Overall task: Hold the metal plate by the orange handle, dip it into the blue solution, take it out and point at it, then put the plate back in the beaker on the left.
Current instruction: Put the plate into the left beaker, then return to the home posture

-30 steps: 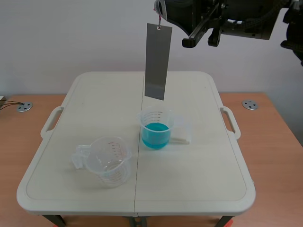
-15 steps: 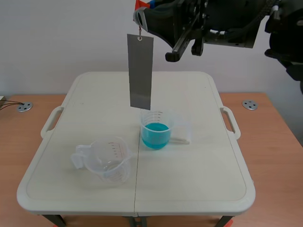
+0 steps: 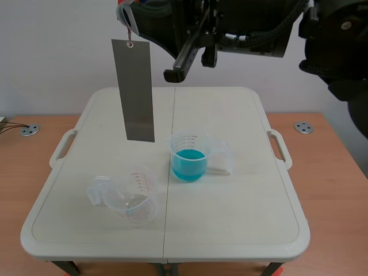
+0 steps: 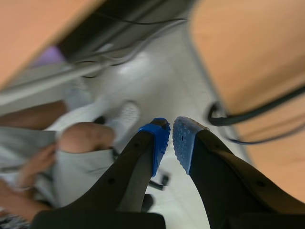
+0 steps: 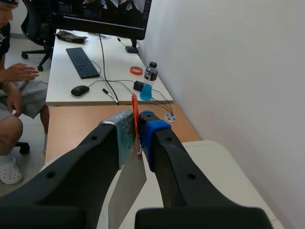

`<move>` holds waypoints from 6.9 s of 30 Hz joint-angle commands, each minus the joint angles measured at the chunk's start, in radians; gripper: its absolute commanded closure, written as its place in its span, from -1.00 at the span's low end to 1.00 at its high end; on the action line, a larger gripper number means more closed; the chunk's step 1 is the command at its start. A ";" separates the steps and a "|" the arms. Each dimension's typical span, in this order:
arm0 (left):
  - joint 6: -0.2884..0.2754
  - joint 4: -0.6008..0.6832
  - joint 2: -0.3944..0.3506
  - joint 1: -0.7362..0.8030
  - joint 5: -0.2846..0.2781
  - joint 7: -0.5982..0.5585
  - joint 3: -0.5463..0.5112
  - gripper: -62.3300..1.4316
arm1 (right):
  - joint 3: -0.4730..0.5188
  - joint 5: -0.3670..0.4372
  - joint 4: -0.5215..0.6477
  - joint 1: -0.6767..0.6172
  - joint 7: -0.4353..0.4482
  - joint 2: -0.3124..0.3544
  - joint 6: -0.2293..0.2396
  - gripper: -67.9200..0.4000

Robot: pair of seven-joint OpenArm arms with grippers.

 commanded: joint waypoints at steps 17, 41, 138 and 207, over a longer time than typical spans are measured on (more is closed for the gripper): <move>-0.018 -0.037 0.169 -0.003 0.000 0.011 0.200 0.69 | -0.132 -0.021 0.016 0.021 -0.002 -0.075 -0.060 0.95; -0.017 -0.037 0.166 -0.008 0.000 0.008 0.201 0.69 | -0.169 -0.042 -0.011 -0.035 -0.041 -0.097 -0.134 0.95; -0.016 -0.035 0.085 -0.008 -0.081 0.006 0.112 -1.00 | 0.025 -0.077 -0.086 -0.246 -0.021 0.048 -0.135 -0.96; -0.184 0.673 0.230 -0.055 0.129 -0.340 -0.459 -1.00 | 0.612 -0.129 0.291 -1.047 0.236 0.171 -0.153 -0.95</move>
